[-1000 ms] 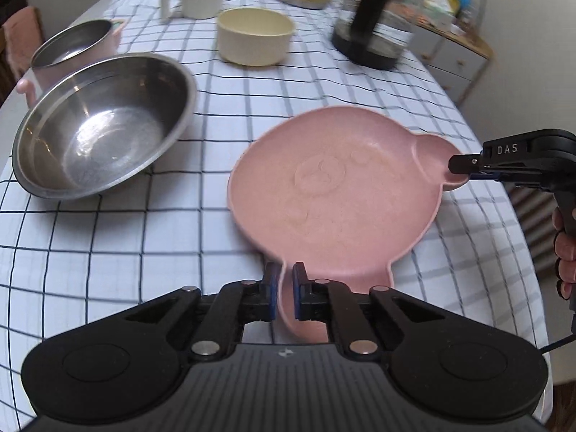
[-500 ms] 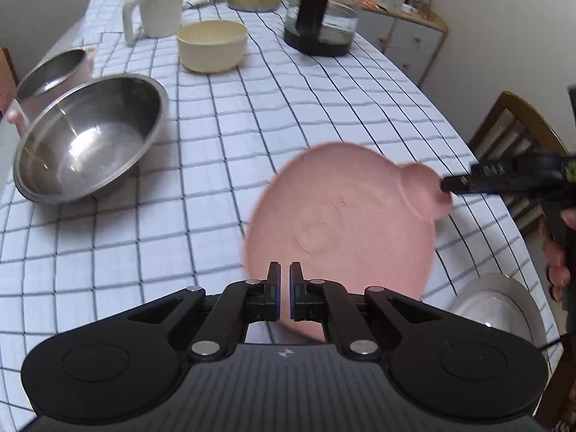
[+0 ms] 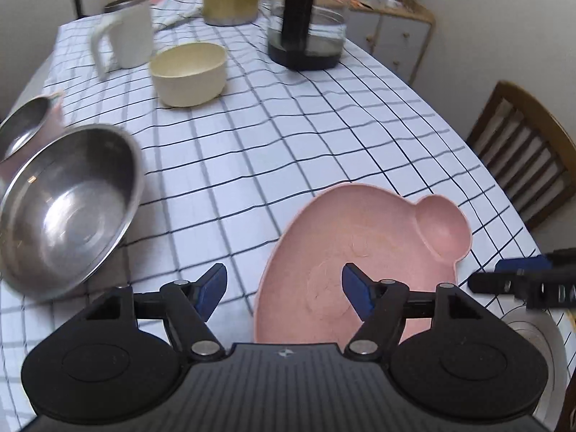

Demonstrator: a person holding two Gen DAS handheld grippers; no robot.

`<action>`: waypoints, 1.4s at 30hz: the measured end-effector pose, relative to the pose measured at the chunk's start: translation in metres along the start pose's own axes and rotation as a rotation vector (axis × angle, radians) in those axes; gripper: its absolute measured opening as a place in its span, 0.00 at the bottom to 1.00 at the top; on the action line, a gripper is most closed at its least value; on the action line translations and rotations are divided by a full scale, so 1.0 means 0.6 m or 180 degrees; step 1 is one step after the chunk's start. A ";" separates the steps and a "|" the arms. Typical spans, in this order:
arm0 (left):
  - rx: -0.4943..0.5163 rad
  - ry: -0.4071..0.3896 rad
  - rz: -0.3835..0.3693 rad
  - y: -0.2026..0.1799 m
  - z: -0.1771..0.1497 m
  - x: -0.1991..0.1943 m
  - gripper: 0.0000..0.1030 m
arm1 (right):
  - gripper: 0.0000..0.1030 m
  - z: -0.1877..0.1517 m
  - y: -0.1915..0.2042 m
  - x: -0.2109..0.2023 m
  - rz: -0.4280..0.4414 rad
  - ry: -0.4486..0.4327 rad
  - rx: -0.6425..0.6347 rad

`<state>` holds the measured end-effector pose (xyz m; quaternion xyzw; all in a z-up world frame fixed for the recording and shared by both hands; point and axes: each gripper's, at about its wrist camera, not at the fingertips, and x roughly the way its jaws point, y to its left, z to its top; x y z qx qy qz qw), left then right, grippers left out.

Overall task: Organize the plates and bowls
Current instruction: 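Lift the pink bear-shaped plate with both grippers and tilt it up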

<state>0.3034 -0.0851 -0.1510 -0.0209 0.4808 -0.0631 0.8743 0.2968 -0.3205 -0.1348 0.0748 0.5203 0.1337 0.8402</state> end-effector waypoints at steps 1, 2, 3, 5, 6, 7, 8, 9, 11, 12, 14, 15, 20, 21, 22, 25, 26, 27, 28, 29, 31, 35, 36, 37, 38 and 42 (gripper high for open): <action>0.0036 0.0033 -0.0022 -0.002 0.004 0.009 0.68 | 0.57 -0.003 0.005 0.003 0.0009 0.0025 -0.0013; 0.0070 0.0072 -0.0032 -0.004 0.008 0.018 0.68 | 0.57 -0.007 0.010 0.006 0.0019 0.0043 -0.0018; 0.0096 0.0111 -0.0042 -0.006 0.011 0.026 0.68 | 0.56 -0.010 0.013 0.010 0.0014 0.0059 -0.0004; 0.0124 0.0176 -0.0047 -0.007 0.017 0.042 0.67 | 0.55 -0.013 0.017 0.020 0.0038 0.0105 0.0022; 0.0134 0.0200 -0.0042 -0.007 0.018 0.048 0.67 | 0.53 -0.015 0.020 0.024 0.0038 0.0121 0.0028; 0.0140 0.0227 -0.0038 -0.006 0.021 0.055 0.67 | 0.52 -0.016 0.022 0.029 0.0047 0.0147 0.0024; 0.0139 0.0247 -0.0033 -0.005 0.022 0.060 0.67 | 0.48 -0.018 0.025 0.034 0.0072 0.0174 0.0017; 0.0135 0.0268 -0.0028 -0.004 0.022 0.064 0.65 | 0.44 -0.020 0.027 0.037 0.0086 0.0188 0.0017; 0.0126 0.0305 -0.0047 -0.002 0.023 0.069 0.58 | 0.42 -0.023 0.032 0.041 0.0101 0.0199 0.0013; 0.0118 0.0321 -0.0059 -0.002 0.022 0.071 0.51 | 0.36 -0.023 0.033 0.043 0.0120 0.0205 0.0025; 0.0076 0.0364 -0.0077 -0.001 0.021 0.073 0.41 | 0.28 -0.025 0.034 0.047 0.0141 0.0225 0.0073; 0.0053 0.0368 -0.0057 0.000 0.020 0.072 0.38 | 0.23 -0.025 0.035 0.049 0.0143 0.0235 0.0079; -0.0043 0.0386 -0.0015 0.009 0.017 0.068 0.26 | 0.12 -0.026 0.037 0.049 0.0098 0.0223 0.0095; -0.0084 0.0399 -0.0019 0.012 0.016 0.066 0.24 | 0.11 -0.027 0.036 0.048 0.0087 0.0214 0.0119; -0.0132 0.0412 -0.0023 0.016 0.014 0.064 0.23 | 0.11 -0.027 0.036 0.048 0.0076 0.0209 0.0128; -0.0255 0.0390 -0.0046 0.025 0.006 0.052 0.22 | 0.10 -0.029 0.038 0.046 0.0064 0.0215 0.0137; -0.0274 0.0367 -0.0037 0.025 0.003 0.045 0.22 | 0.10 -0.029 0.040 0.044 0.0058 0.0200 0.0121; -0.0278 0.0339 -0.0023 0.025 0.002 0.037 0.21 | 0.09 -0.029 0.042 0.041 0.0053 0.0184 0.0111; -0.0289 0.0309 -0.0018 0.026 0.000 0.027 0.21 | 0.09 -0.028 0.044 0.037 0.0053 0.0173 0.0103; -0.0305 0.0286 -0.0018 0.027 0.000 0.018 0.21 | 0.08 -0.027 0.046 0.033 0.0065 0.0161 0.0096; -0.0358 0.0251 -0.0009 0.030 -0.001 -0.003 0.21 | 0.08 -0.026 0.051 0.024 0.0072 0.0140 0.0074; -0.0347 0.0107 -0.0030 0.031 0.001 -0.058 0.21 | 0.06 -0.020 0.062 -0.006 0.0137 0.0076 0.0111; -0.0346 0.0078 -0.0040 0.031 0.003 -0.073 0.21 | 0.05 -0.018 0.064 -0.015 0.0152 0.0052 0.0114; -0.0345 0.0043 -0.0041 0.029 0.005 -0.086 0.21 | 0.05 -0.016 0.066 -0.025 0.0163 0.0019 0.0102; -0.0316 -0.0001 -0.0031 0.026 0.006 -0.099 0.21 | 0.05 -0.014 0.071 -0.037 0.0167 -0.0037 0.0081; -0.0284 -0.0094 -0.0079 0.014 0.005 -0.142 0.20 | 0.05 0.000 0.079 -0.085 0.0200 -0.0242 0.0064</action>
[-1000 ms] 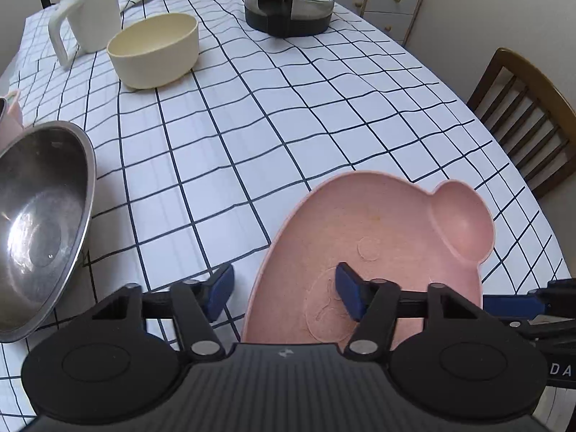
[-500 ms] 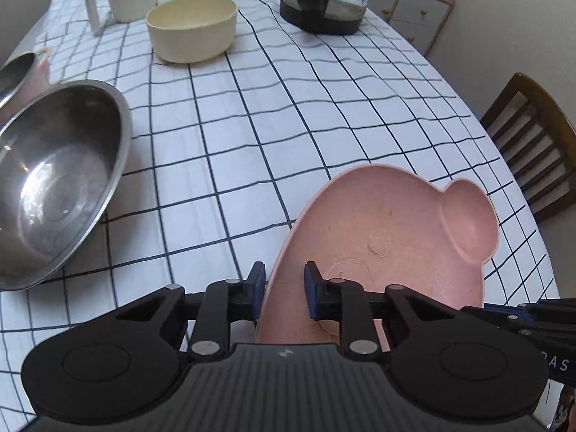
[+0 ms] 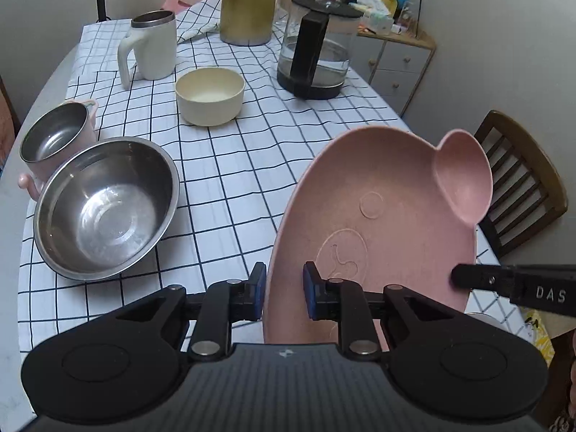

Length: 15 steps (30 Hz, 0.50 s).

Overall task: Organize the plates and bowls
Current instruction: 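Lift the pink bear-shaped plate with both grippers and tilt it up, then carry the pink plate with both grippers toward the plate stack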

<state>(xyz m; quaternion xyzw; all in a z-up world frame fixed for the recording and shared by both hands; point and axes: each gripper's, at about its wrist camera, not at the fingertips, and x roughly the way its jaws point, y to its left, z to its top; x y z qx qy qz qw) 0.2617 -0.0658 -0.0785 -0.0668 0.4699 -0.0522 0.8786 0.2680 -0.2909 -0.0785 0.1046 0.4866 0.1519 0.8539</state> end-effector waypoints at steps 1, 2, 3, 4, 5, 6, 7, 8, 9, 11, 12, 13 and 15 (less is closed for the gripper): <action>0.0010 -0.0004 -0.0031 -0.005 -0.001 -0.008 0.20 | 0.05 0.002 0.002 -0.011 -0.0004 -0.0041 -0.0018; 0.0017 -0.0007 -0.0059 -0.010 -0.001 -0.015 0.20 | 0.05 0.003 0.002 -0.021 -0.0011 -0.0075 -0.0031; 0.0038 0.0003 -0.0094 -0.018 -0.003 -0.021 0.20 | 0.05 0.004 0.000 -0.030 -0.0018 -0.0099 -0.0042; 0.0069 0.0018 -0.0126 -0.027 -0.007 -0.025 0.20 | 0.05 0.003 -0.002 -0.039 -0.0027 -0.0111 -0.0053; 0.0099 0.0029 -0.0153 -0.036 -0.010 -0.028 0.20 | 0.05 0.001 -0.006 -0.048 -0.0047 -0.0112 -0.0055; 0.0137 0.0045 -0.0186 -0.047 -0.016 -0.030 0.20 | 0.05 -0.002 -0.011 -0.056 -0.0073 -0.0106 -0.0058; 0.0181 0.0067 -0.0241 -0.059 -0.023 -0.032 0.20 | 0.05 -0.007 -0.017 -0.065 -0.0097 -0.0101 -0.0057; 0.0199 0.0094 -0.0291 -0.070 -0.029 -0.032 0.20 | 0.05 -0.012 -0.025 -0.074 -0.0122 -0.0089 -0.0053; 0.0211 0.0141 -0.0347 -0.082 -0.037 -0.031 0.20 | 0.05 -0.018 -0.033 -0.082 -0.0152 -0.0077 -0.0047; 0.0282 0.0224 -0.0425 -0.109 -0.053 -0.027 0.20 | 0.05 -0.033 -0.053 -0.100 -0.0219 -0.0034 -0.0014; 0.0327 0.0257 -0.0453 -0.123 -0.061 -0.024 0.20 | 0.05 -0.041 -0.063 -0.109 -0.0254 -0.0008 0.0013; 0.0365 0.0287 -0.0493 -0.137 -0.069 -0.022 0.20 | 0.05 -0.048 -0.073 -0.117 -0.0294 0.0029 0.0029; 0.0417 0.0378 -0.0593 -0.162 -0.084 -0.016 0.20 | 0.05 -0.060 -0.092 -0.130 -0.0368 0.0071 0.0057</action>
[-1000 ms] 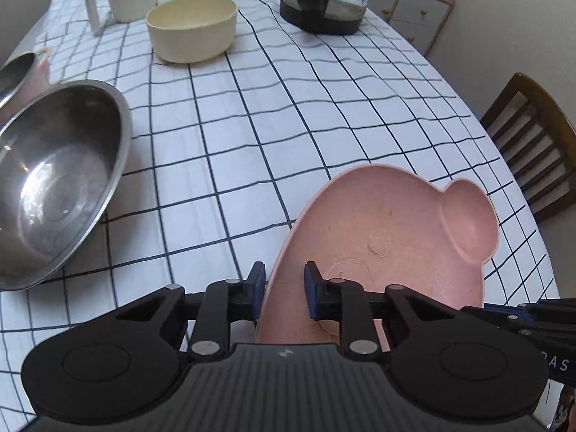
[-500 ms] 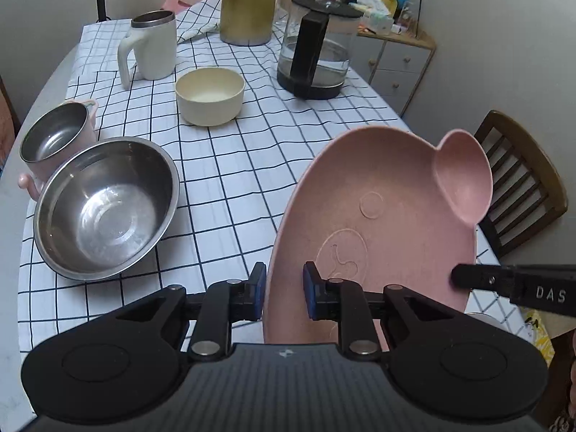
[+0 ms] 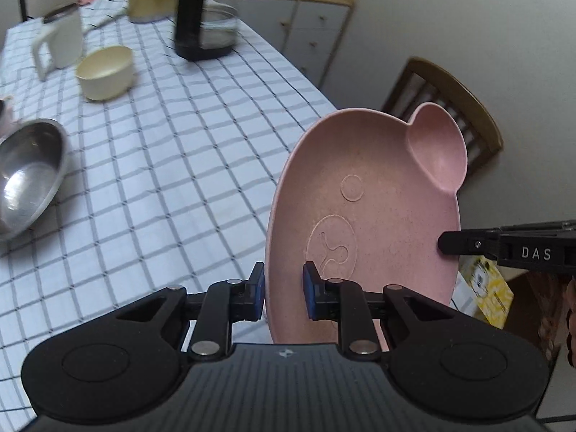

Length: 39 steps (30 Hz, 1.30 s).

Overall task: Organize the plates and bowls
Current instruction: 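Carry the pink plate with both grippers toward the plate stack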

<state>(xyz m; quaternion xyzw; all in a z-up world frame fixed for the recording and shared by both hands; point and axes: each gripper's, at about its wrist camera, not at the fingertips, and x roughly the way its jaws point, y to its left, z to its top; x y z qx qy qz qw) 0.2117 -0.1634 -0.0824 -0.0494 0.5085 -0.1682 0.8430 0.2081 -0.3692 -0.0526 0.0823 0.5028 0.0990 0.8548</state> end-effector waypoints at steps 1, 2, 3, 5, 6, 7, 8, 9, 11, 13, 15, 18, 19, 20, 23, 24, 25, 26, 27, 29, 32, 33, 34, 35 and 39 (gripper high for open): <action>0.0023 0.0046 -0.0039 -0.011 -0.006 0.006 0.20 | 0.05 -0.006 -0.010 -0.005 -0.0043 0.0017 0.0007; 0.0042 0.0085 -0.0071 -0.020 -0.011 0.013 0.20 | 0.05 -0.013 -0.021 -0.010 -0.0083 0.0041 0.0039; 0.0061 0.0141 -0.0100 -0.030 -0.016 0.021 0.20 | 0.05 -0.018 -0.031 -0.012 -0.0109 0.0071 0.0068; 0.0111 0.0248 -0.0141 -0.049 -0.026 0.034 0.20 | 0.05 -0.031 -0.053 -0.016 -0.0167 0.0137 0.0118; 0.0130 0.0298 -0.0163 -0.057 -0.030 0.042 0.20 | 0.05 -0.037 -0.061 -0.017 -0.0204 0.0173 0.0128; 0.0137 0.0345 -0.0190 -0.063 -0.034 0.048 0.20 | 0.05 -0.042 -0.068 -0.016 -0.0231 0.0204 0.0136; 0.0141 0.0392 -0.0212 -0.068 -0.037 0.055 0.20 | 0.05 -0.047 -0.076 -0.016 -0.0254 0.0246 0.0153; 0.0150 0.0437 -0.0223 -0.072 -0.040 0.061 0.20 | 0.06 -0.051 -0.083 -0.015 -0.0274 0.0280 0.0170; 0.0181 0.0517 -0.0219 -0.078 -0.047 0.075 0.20 | 0.06 -0.059 -0.094 -0.011 -0.0315 0.0357 0.0184; 0.0173 0.0609 -0.0209 -0.076 -0.051 0.090 0.20 | 0.06 -0.063 -0.104 0.001 -0.0328 0.0425 0.0222; 0.0158 0.0673 -0.0205 -0.074 -0.055 0.101 0.20 | 0.06 -0.066 -0.109 0.017 -0.0342 0.0492 0.0242; 0.0138 0.0723 -0.0173 -0.068 -0.057 0.114 0.20 | 0.07 -0.069 -0.110 0.037 -0.0354 0.0565 0.0232; 0.0134 0.0741 -0.0169 -0.067 -0.057 0.119 0.20 | 0.07 -0.072 -0.114 0.041 -0.0348 0.0582 0.0236; 0.0142 0.0755 -0.0161 -0.066 -0.058 0.123 0.20 | 0.07 -0.073 -0.114 0.046 -0.0348 0.0593 0.0233; 0.0160 0.0775 -0.0114 -0.067 -0.059 0.134 0.20 | 0.07 -0.071 -0.115 0.056 -0.0350 0.0618 0.0225; 0.0151 0.0796 -0.0116 -0.067 -0.060 0.138 0.20 | 0.06 -0.070 -0.113 0.059 -0.0349 0.0626 0.0217; 0.0152 0.0807 -0.0107 -0.067 -0.060 0.142 0.20 | 0.07 -0.070 -0.111 0.061 -0.0363 0.0629 0.0197; 0.0161 0.0787 -0.0115 -0.067 -0.061 0.143 0.20 | 0.07 -0.069 -0.111 0.063 -0.0379 0.0632 0.0168; 0.0171 0.0780 -0.0123 -0.068 -0.061 0.144 0.20 | 0.07 -0.069 -0.111 0.065 -0.0384 0.0635 0.0154; 0.0153 0.0797 -0.0146 -0.069 -0.061 0.150 0.20 | 0.07 -0.066 -0.110 0.065 -0.0412 0.0598 0.0125; 0.0181 0.0828 -0.0187 -0.072 -0.063 0.153 0.20 | 0.07 -0.061 -0.109 0.066 -0.0447 0.0562 0.0095; 0.0199 0.0832 -0.0202 -0.074 -0.064 0.153 0.20 | 0.07 -0.060 -0.109 0.066 -0.0471 0.0558 0.0076; 0.0206 0.0848 -0.0215 -0.075 -0.065 0.155 0.20 | 0.07 -0.060 -0.110 0.066 -0.0486 0.0560 0.0076; 0.0209 0.0870 -0.0227 -0.077 -0.066 0.157 0.20 | 0.07 -0.061 -0.111 0.065 -0.0502 0.0563 0.0083; 0.0237 0.0883 -0.0257 -0.081 -0.071 0.162 0.20 | 0.08 -0.068 -0.117 0.064 -0.0522 0.0556 0.0110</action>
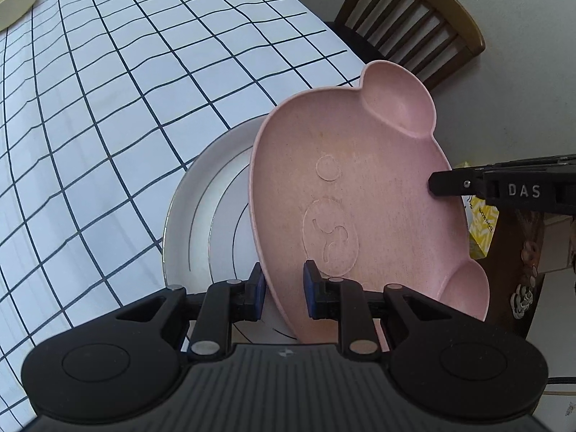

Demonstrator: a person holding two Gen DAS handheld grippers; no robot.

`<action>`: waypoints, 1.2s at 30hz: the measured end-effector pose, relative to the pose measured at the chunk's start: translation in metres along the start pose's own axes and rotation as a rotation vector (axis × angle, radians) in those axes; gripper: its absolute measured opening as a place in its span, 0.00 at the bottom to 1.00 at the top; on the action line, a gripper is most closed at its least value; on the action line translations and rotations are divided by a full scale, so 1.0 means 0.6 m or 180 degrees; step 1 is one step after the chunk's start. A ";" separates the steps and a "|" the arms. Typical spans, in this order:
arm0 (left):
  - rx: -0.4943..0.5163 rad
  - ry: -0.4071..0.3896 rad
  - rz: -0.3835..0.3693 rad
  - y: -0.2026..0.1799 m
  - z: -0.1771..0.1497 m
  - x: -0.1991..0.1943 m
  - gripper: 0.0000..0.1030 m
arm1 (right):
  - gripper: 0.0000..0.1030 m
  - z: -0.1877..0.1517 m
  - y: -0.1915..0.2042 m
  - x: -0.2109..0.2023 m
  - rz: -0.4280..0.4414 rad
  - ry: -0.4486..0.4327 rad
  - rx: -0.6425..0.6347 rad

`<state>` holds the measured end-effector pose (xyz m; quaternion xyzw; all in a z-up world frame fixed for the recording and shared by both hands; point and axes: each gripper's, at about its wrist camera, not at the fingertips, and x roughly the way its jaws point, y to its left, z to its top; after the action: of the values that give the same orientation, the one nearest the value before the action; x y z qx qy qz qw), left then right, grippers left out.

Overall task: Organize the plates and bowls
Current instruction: 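Carry the pink plate with both grippers toward the plate stack, then lower the pink plate onto the white plate stack and open both grippers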

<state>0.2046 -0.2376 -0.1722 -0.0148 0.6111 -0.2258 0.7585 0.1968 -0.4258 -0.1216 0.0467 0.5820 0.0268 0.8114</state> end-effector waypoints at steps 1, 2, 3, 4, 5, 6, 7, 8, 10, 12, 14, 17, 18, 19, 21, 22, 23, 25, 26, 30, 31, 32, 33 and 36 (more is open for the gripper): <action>0.0000 -0.0003 0.0001 0.000 0.001 0.000 0.20 | 0.08 -0.002 0.000 0.002 -0.0009 0.0009 0.0011; -0.0009 -0.0012 0.0002 0.003 0.001 0.000 0.20 | 0.10 -0.003 0.000 0.004 -0.0008 0.0020 0.0028; -0.0017 -0.0046 0.0030 0.005 0.002 -0.003 0.20 | 0.12 -0.005 0.001 0.007 -0.0002 0.0014 0.0032; -0.0014 -0.0098 0.0081 0.007 0.002 -0.008 0.20 | 0.13 -0.006 0.004 0.009 -0.0003 0.0005 0.0026; -0.0003 -0.0128 0.0109 0.008 0.003 -0.012 0.20 | 0.15 -0.007 0.006 0.010 -0.0003 -0.0008 0.0027; 0.0000 -0.0145 0.0117 0.010 0.003 -0.015 0.20 | 0.17 -0.008 0.008 0.010 -0.0003 -0.0025 0.0035; -0.0017 -0.0161 0.0120 0.013 0.004 -0.018 0.20 | 0.18 -0.009 0.010 0.009 0.0000 -0.0048 0.0033; -0.0031 -0.0188 0.0127 0.016 0.005 -0.022 0.20 | 0.19 -0.011 0.011 0.008 0.0000 -0.0068 0.0029; -0.0024 -0.0254 0.0145 0.017 0.005 -0.030 0.21 | 0.19 -0.014 0.010 0.004 -0.0001 -0.0110 0.0050; -0.0035 -0.0313 0.0158 0.022 0.002 -0.040 0.22 | 0.25 -0.017 0.010 -0.001 0.0004 -0.0145 0.0072; -0.0059 -0.0379 0.0161 0.029 -0.001 -0.052 0.25 | 0.27 -0.019 0.009 -0.010 0.0008 -0.0192 0.0077; -0.0067 -0.0500 0.0171 0.030 -0.006 -0.070 0.26 | 0.30 -0.023 0.018 -0.032 0.0065 -0.0305 0.0012; -0.0065 -0.0549 0.0174 0.031 -0.008 -0.078 0.26 | 0.32 -0.026 0.024 -0.039 0.0091 -0.0351 -0.0024; -0.0063 -0.0596 0.0182 0.031 -0.011 -0.086 0.26 | 0.33 -0.030 0.031 -0.048 0.0124 -0.0401 -0.0060; -0.0074 -0.0683 0.0191 0.033 -0.017 -0.102 0.26 | 0.35 -0.034 0.044 -0.062 0.0183 -0.0486 -0.0105; -0.0078 -0.0730 0.0192 0.035 -0.019 -0.110 0.26 | 0.35 -0.036 0.052 -0.068 0.0218 -0.0526 -0.0123; -0.0083 -0.0771 0.0204 0.036 -0.023 -0.119 0.26 | 0.35 -0.039 0.059 -0.074 0.0258 -0.0566 -0.0136; -0.0091 -0.0877 0.0224 0.040 -0.031 -0.139 0.26 | 0.36 -0.042 0.074 -0.085 0.0320 -0.0640 -0.0182; -0.0101 -0.0920 0.0235 0.043 -0.035 -0.149 0.26 | 0.38 -0.043 0.082 -0.090 0.0342 -0.0685 -0.0212; -0.0127 -0.1112 0.0322 0.053 -0.052 -0.184 0.27 | 0.45 -0.053 0.124 -0.109 0.0386 -0.0903 -0.0401; -0.0138 -0.1169 0.0355 0.056 -0.056 -0.193 0.27 | 0.46 -0.055 0.133 -0.114 0.0396 -0.0959 -0.0436; -0.0155 -0.1215 0.0366 0.061 -0.061 -0.203 0.27 | 0.48 -0.056 0.143 -0.120 0.0419 -0.1025 -0.0476; -0.0182 -0.1258 0.0374 0.066 -0.065 -0.213 0.27 | 0.49 -0.058 0.151 -0.126 0.0436 -0.1078 -0.0511; -0.0236 -0.1419 0.0415 0.081 -0.082 -0.242 0.32 | 0.55 -0.062 0.174 -0.140 0.0515 -0.1206 -0.0601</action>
<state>0.1524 -0.1289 -0.0653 -0.0527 0.4360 -0.1448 0.8866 0.1360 -0.3285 -0.0429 0.0213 0.4084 0.1369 0.9022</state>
